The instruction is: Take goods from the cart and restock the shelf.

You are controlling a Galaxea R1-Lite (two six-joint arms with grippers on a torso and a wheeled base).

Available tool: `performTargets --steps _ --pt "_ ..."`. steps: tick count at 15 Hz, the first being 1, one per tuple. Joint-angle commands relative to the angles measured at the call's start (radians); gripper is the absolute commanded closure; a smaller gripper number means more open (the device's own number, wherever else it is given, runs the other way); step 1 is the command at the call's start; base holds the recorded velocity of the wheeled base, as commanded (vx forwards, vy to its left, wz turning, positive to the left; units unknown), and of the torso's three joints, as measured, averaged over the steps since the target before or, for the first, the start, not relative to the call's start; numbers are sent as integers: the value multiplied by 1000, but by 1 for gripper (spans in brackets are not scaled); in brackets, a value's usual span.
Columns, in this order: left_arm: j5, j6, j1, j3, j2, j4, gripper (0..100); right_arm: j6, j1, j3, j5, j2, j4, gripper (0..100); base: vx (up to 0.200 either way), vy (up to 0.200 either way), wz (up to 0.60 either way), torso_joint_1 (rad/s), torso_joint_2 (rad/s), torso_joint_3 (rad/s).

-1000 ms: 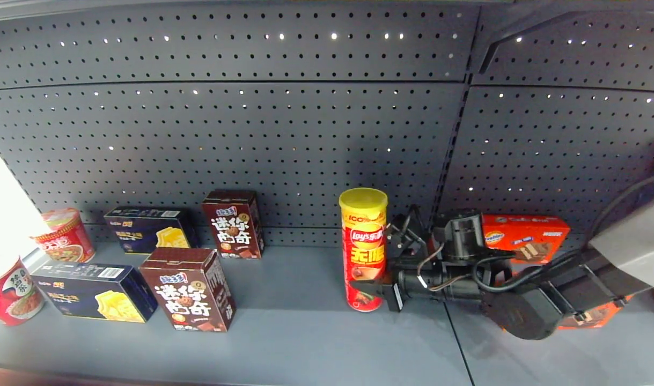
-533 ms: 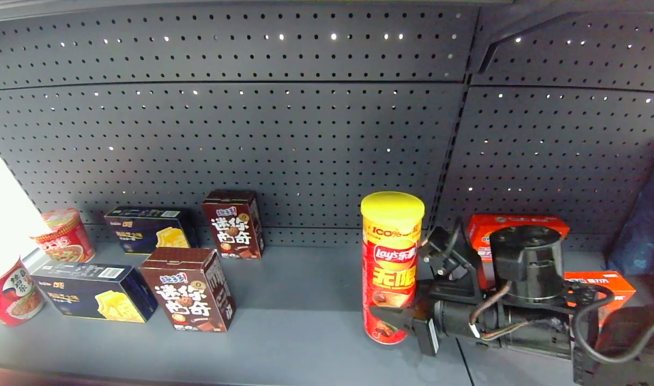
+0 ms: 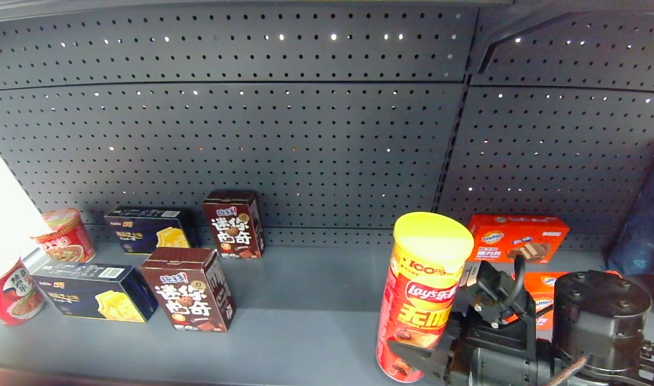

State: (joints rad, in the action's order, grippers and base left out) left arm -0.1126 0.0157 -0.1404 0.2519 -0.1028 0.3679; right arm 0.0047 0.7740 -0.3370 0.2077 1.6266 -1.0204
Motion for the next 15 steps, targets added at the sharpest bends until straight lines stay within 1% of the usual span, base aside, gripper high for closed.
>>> performTargets --steps 1,5,8,15 --pt "2 0 -1 -2 -2 -1 100 0 -1 29 1 32 -18 100 0 0 0 0 0 0" --pt "16 -2 1 -13 -2 -1 100 0 -10 10 4 122 -78 100 0 0 0 0 0 0" --pt "22 0 -1 -17 -2 -1 100 -3 -22 -17 7 219 -173 100 0 0 0 0 0 0" --pt "22 -2 1 -31 -2 -1 100 -5 -25 -51 7 274 -185 100 0 0 0 0 0 0"
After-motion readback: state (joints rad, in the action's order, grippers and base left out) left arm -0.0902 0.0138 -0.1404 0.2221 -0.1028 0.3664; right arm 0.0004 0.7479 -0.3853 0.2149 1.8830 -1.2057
